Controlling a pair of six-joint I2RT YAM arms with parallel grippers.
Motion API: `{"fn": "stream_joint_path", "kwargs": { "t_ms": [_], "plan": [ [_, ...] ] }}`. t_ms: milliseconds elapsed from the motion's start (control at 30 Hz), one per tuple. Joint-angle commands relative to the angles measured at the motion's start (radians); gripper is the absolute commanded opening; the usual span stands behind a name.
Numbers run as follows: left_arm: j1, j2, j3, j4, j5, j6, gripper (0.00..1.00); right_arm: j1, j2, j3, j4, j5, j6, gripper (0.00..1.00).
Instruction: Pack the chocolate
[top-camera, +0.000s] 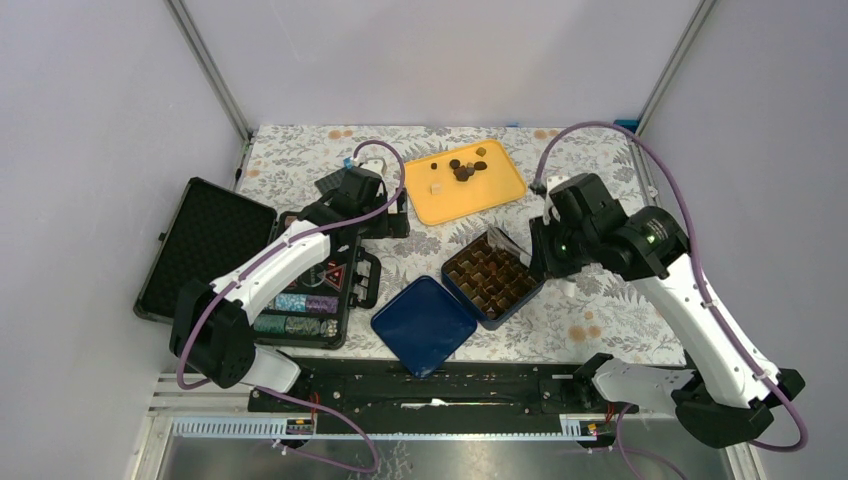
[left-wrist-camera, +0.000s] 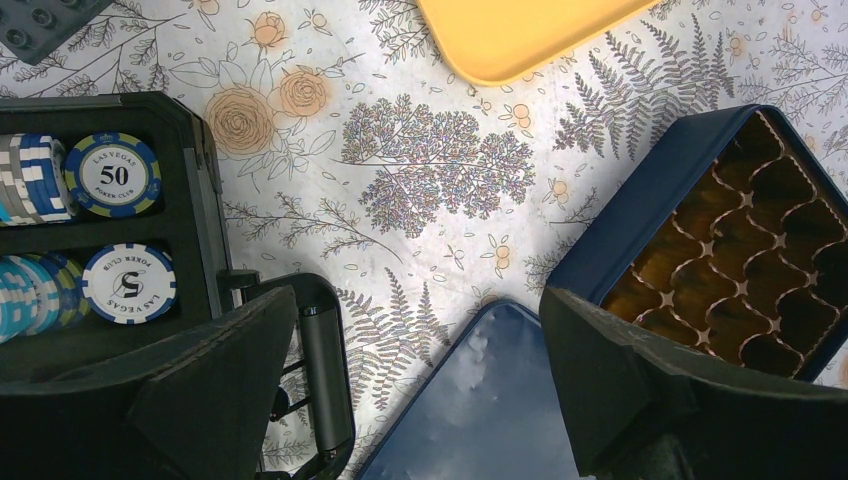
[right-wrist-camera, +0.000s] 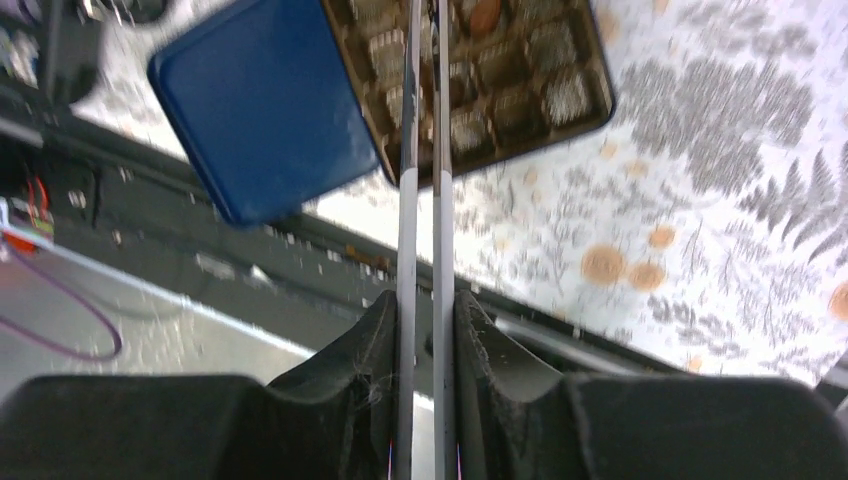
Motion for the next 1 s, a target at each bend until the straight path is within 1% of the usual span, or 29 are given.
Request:
{"fn": "stream_joint_path", "kwargs": {
  "t_ms": [0, 67, 200, 300, 367, 467, 533, 600, 667, 800, 967],
  "plan": [
    [0.0, -0.009, 0.016, 0.03, 0.006, 0.004, 0.99, 0.007, 0.035, 0.041, 0.243, 0.142, 0.032, 0.15],
    [0.0, -0.017, 0.019, 0.028, 0.009, 0.008, 0.99, 0.009, 0.068, 0.026, 0.333, 0.19, 0.029, 0.17],
    [0.002, -0.035, -0.001, 0.066, 0.007, 0.003, 0.99, 0.006, 0.161, -0.018, 0.522, 0.29, -0.018, 0.18],
    [0.004, -0.028, 0.013, 0.054, 0.012, -0.022, 0.99, 0.007, 0.267, 0.006, 0.614, 0.295, -0.044, 0.19],
    [0.006, -0.04, 0.007, 0.043, -0.012, -0.054, 0.99, 0.007, 0.33, 0.02, 0.662, 0.299, -0.056, 0.2],
    [0.028, -0.048, 0.02, -0.015, -0.039, -0.088, 0.99, 0.006, 0.411, 0.04, 0.706, 0.291, -0.066, 0.22],
    [0.043, -0.057, 0.024, -0.047, -0.061, -0.091, 0.99, 0.005, 0.457, 0.044, 0.736, 0.283, -0.069, 0.25],
    [0.064, -0.075, 0.018, -0.06, -0.065, -0.09, 0.99, 0.005, 0.5, 0.054, 0.759, 0.272, -0.073, 0.26],
    [0.09, -0.096, 0.005, -0.063, -0.05, -0.088, 0.99, 0.006, 0.537, 0.063, 0.778, 0.261, -0.073, 0.27],
    [0.116, -0.115, 0.005, -0.076, 0.015, -0.049, 0.99, 0.005, 0.579, 0.049, 0.835, 0.259, -0.064, 0.34],
    [0.116, -0.14, 0.004, -0.087, -0.003, -0.028, 0.99, 0.005, 0.634, 0.043, 0.877, 0.254, -0.048, 0.41]
  ]
}}
